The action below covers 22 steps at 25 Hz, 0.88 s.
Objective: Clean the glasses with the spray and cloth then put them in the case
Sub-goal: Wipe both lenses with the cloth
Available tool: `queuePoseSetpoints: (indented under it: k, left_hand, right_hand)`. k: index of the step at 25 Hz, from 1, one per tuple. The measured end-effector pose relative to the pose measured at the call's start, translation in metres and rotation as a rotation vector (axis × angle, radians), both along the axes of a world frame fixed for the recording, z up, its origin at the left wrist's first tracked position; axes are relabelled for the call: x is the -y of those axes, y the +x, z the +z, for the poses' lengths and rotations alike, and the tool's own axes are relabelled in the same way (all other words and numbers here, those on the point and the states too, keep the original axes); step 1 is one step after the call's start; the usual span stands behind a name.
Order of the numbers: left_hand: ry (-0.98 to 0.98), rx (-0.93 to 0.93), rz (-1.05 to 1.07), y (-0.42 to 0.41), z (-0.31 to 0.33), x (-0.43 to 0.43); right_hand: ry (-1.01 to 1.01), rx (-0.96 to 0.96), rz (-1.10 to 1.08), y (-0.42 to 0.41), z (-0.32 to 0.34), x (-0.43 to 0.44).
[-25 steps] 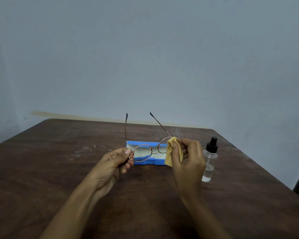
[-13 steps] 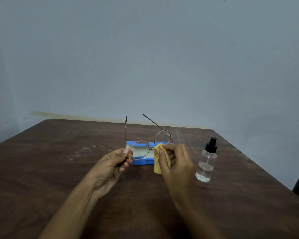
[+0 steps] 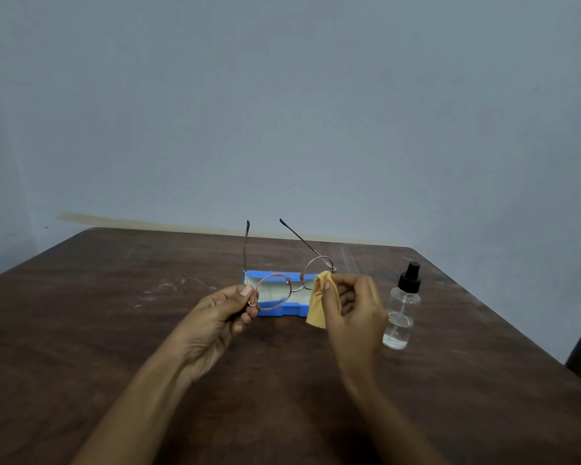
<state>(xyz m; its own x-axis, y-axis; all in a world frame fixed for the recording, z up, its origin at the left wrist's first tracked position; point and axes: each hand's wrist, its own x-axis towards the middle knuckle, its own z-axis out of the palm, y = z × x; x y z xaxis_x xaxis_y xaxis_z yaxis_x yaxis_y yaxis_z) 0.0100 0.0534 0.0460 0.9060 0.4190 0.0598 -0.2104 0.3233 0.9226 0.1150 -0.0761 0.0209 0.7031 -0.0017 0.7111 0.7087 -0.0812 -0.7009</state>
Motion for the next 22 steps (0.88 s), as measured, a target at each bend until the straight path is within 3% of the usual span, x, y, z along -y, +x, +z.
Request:
queuePoseSetpoints:
  k: [5, 17, 22]
  left_hand:
    - [-0.015, -0.01, 0.012, 0.0, 0.0, 0.0]
    - [-0.009, -0.015, 0.006, 0.001, -0.001, 0.001]
    - [0.035, -0.003, 0.014, 0.002, -0.003, 0.001]
  right_hand:
    - [-0.01, -0.085, 0.082, -0.008, -0.003, -0.004]
    - [0.02, -0.069, 0.025, -0.002, 0.0, 0.0]
    - [-0.067, 0.001, 0.092, -0.016, -0.003, -0.005]
